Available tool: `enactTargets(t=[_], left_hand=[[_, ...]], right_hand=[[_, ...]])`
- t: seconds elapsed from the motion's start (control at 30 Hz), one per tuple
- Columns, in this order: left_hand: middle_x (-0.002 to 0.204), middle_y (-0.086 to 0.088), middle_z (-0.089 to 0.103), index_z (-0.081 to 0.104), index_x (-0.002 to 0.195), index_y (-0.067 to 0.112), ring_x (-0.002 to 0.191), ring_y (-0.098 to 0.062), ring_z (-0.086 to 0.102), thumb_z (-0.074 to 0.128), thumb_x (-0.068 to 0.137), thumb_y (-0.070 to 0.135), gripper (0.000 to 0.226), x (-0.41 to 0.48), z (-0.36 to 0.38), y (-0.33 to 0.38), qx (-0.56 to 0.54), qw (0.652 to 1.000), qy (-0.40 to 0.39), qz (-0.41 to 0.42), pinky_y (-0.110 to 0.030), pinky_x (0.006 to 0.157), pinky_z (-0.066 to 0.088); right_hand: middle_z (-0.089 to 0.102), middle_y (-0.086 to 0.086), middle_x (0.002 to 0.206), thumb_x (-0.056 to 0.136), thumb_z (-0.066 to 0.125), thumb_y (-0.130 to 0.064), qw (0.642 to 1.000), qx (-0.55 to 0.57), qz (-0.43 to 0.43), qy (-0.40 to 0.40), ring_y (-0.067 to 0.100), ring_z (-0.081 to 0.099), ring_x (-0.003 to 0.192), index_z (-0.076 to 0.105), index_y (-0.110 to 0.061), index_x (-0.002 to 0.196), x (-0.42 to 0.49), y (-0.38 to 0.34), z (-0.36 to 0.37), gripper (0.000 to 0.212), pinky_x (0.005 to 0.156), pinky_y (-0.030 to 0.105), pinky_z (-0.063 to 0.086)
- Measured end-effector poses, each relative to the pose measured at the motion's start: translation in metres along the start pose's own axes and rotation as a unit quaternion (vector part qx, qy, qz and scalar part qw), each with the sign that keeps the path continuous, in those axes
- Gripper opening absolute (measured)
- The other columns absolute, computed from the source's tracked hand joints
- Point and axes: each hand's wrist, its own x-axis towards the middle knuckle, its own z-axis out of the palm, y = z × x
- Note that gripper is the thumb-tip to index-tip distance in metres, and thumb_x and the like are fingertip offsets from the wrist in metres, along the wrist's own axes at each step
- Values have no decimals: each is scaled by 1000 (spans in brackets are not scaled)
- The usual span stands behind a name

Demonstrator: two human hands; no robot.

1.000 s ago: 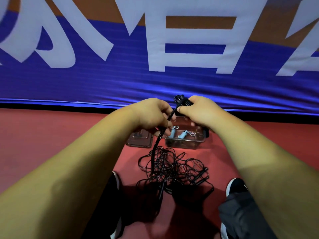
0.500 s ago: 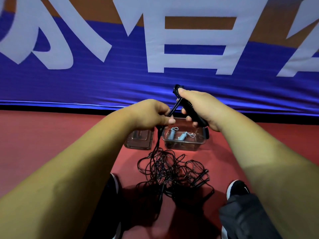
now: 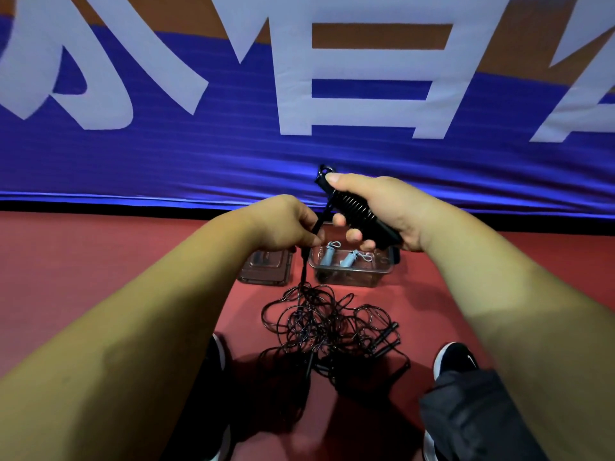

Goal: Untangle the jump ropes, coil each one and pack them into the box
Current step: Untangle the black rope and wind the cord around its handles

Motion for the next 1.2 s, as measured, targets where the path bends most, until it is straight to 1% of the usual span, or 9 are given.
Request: enactTargets(t=[0.13, 0.23, 0.33, 0.43, 0.7, 0.77, 0.87, 1.03, 1.2], left_hand=[[74, -2, 70, 72, 74, 20, 64, -14, 57, 76, 89, 12, 17, 1, -5, 0, 36, 997, 64, 9, -27, 63, 47], [97, 2, 77, 80, 89, 26, 84, -17, 70, 73, 86, 5, 22, -2, -9, 1, 37, 998, 13, 49, -30, 80, 56], [96, 12, 77, 81, 85, 38, 89, -15, 73, 82, 75, 10, 30, 1, -7, 8, 62, 995, -7, 83, -38, 89, 57], [88, 16, 76, 80, 83, 38, 84, -5, 70, 81, 73, 12, 28, 5, 0, 16, 124, 986, 22, 113, -36, 82, 57], [97, 14, 68, 83, 105, 35, 91, -7, 64, 76, 89, 22, 21, 6, 5, 26, 171, 968, 86, 163, -34, 86, 54], [101, 15, 72, 83, 107, 33, 91, -1, 64, 74, 94, 27, 17, 5, 6, 28, 135, 976, 102, 135, -25, 86, 52], [89, 16, 76, 84, 102, 27, 70, 8, 63, 77, 90, 15, 18, 8, 6, 27, 50, 988, 133, 59, -4, 68, 47], [80, -4, 77, 72, 87, 23, 75, -24, 77, 85, 81, 5, 23, 7, 9, 28, 4, 994, 96, -56, -39, 73, 66], [76, -6, 72, 74, 90, 17, 60, -26, 67, 68, 95, 20, 8, 6, 12, 23, 79, 992, 63, -73, -33, 60, 60]], right_hand=[[72, 12, 79, 100, 58, -57, 986, -66, 85, -127, 19, 59, 49, 64, -2, 112, -12, 0, 3, 57, 38, 22, 42], [77, 21, 97, 92, 63, -61, 958, -133, 151, -206, 23, 67, 58, 61, -1, 115, -10, 9, 8, 64, 41, 25, 48], [79, 21, 107, 100, 57, -63, 923, -219, 221, -226, 22, 70, 65, 62, -7, 106, -3, 22, 14, 56, 46, 25, 49], [81, 15, 104, 102, 53, -67, 908, -262, 256, -203, 18, 70, 64, 61, -10, 103, 3, 30, 16, 57, 48, 24, 46], [66, 1, 70, 107, 49, -60, 947, -254, 197, 7, 16, 54, 55, 64, -20, 91, 24, 45, 5, 46, 54, 26, 42], [65, 3, 72, 107, 50, -53, 953, -245, 171, 50, 17, 55, 55, 64, -17, 92, 28, 46, 3, 41, 53, 25, 44], [69, 8, 78, 104, 55, -50, 960, -226, 142, 81, 24, 58, 63, 66, -13, 96, 30, 47, 1, 39, 56, 29, 47], [79, 12, 90, 99, 54, -46, 954, -266, 114, 83, 29, 65, 69, 68, -8, 103, 32, 46, 2, 41, 63, 38, 55], [76, 10, 89, 100, 51, -44, 938, -322, 119, 45, 22, 60, 56, 68, -10, 108, 27, 46, 2, 39, 51, 28, 50]])
